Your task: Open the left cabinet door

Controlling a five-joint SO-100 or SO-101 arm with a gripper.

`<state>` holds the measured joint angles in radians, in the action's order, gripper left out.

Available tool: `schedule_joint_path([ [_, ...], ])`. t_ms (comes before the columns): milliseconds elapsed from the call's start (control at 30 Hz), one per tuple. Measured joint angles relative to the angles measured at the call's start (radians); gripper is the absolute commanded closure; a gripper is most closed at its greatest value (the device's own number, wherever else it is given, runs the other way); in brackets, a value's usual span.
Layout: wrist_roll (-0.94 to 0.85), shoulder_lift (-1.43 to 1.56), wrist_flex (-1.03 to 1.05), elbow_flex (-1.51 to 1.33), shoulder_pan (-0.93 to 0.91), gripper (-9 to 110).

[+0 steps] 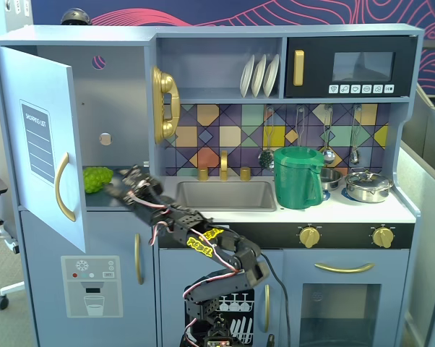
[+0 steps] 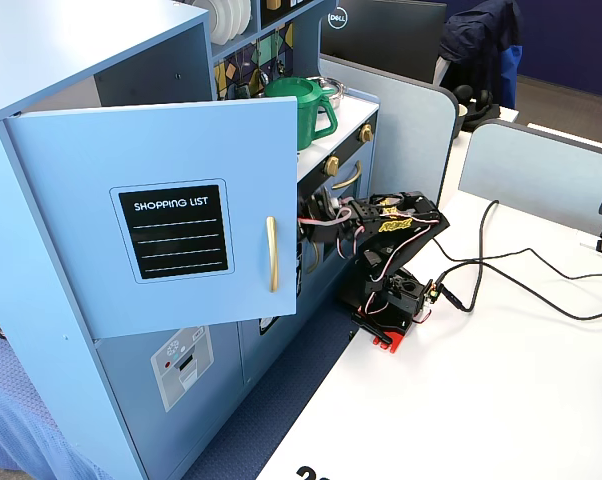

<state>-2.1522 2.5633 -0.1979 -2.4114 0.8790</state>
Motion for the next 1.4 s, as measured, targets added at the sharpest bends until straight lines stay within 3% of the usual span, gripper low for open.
schedule_joint_path([
  [433, 0.219, 0.19, 0.25, -0.141, -0.445, 90],
  [767, 0.387, 0.387, 0.635, -0.301, -0.79, 91],
  [1067, 0.525, 0.462, 0.917, -0.457, -0.951, 91],
  [1400, 0.653, 0.549, 1.16, -0.572, -0.96, 92],
])
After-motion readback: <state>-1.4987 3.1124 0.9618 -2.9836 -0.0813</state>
